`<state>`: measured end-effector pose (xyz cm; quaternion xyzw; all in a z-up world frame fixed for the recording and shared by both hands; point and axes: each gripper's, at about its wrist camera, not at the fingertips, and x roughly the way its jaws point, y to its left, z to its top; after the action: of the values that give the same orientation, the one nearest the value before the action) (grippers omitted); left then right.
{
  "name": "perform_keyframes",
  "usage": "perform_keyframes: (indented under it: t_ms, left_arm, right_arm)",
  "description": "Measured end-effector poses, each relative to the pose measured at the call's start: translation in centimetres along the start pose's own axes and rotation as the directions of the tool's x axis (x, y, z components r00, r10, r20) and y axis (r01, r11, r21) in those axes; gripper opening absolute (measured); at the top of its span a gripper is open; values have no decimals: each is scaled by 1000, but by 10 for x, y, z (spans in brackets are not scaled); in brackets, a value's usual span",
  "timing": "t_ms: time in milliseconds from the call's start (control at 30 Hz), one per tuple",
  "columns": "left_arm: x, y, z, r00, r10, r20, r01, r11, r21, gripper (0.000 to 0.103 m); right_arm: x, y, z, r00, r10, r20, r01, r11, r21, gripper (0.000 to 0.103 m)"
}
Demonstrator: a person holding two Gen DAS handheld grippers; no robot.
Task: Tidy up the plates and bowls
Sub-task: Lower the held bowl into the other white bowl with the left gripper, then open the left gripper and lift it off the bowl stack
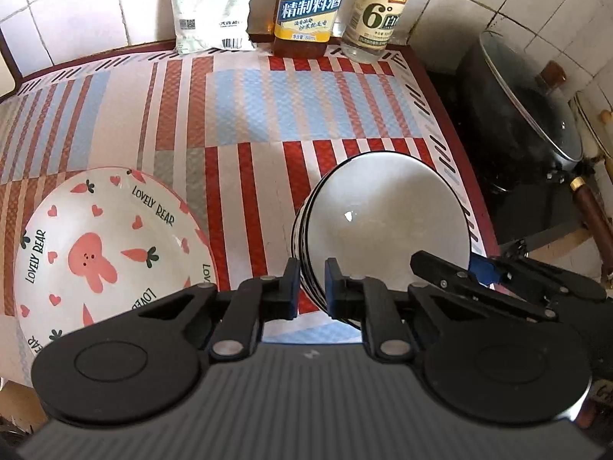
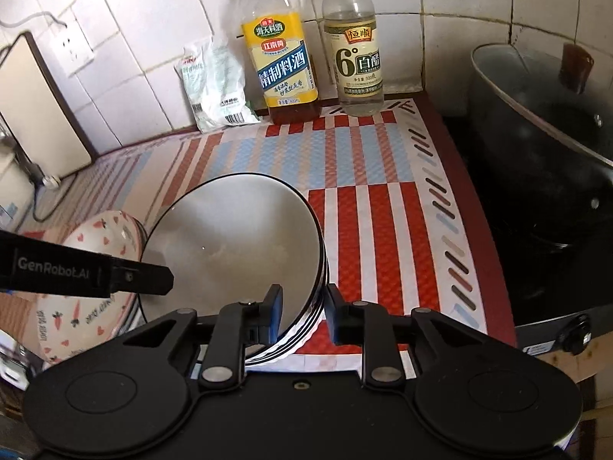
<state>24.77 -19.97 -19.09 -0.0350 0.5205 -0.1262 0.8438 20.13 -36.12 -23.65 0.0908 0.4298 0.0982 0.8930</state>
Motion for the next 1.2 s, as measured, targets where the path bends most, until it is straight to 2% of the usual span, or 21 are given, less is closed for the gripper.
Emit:
perform_keyframes:
  t_ms: [133, 267, 400, 767, 1000, 1067, 1200]
  left_arm:
    - [-6, -2, -7, 999, -8, 38, 8, 1000, -6, 12]
    - [-13, -7, -14, 997, 33, 67, -34, 999, 22, 15]
    - [-24, -8, -20, 996, 15, 87, -16, 1000, 11, 16]
    - [-64, -20, -38, 989, -17, 147, 16, 1000, 7, 19]
    - [-88, -24, -54, 985, -32, 171, 26, 999, 35, 26]
    - [-95, -24, -59, 983, -34, 183, 26, 999, 43, 32]
    - [-106, -21, -70, 977, -51, 206, 37, 997, 71, 35]
  right_arm:
    - [-7, -1, -2, 999, 27, 18, -26, 1000, -7, 29]
    - [-28, 4, -4, 997, 70, 32, -67, 992, -103, 30]
    - [-53, 1, -5, 990, 124, 68, -113, 984, -141, 31]
    - [-88, 8, -16, 987, 131, 97, -104, 965, -239, 31]
    - [-116, 21, -28, 983, 135, 125, -92, 948, -304, 48]
    - [-124, 26, -32, 982, 130, 136, -81, 945, -316, 49]
    - [-137, 33, -40, 976, 142, 165, -79, 937, -340, 54]
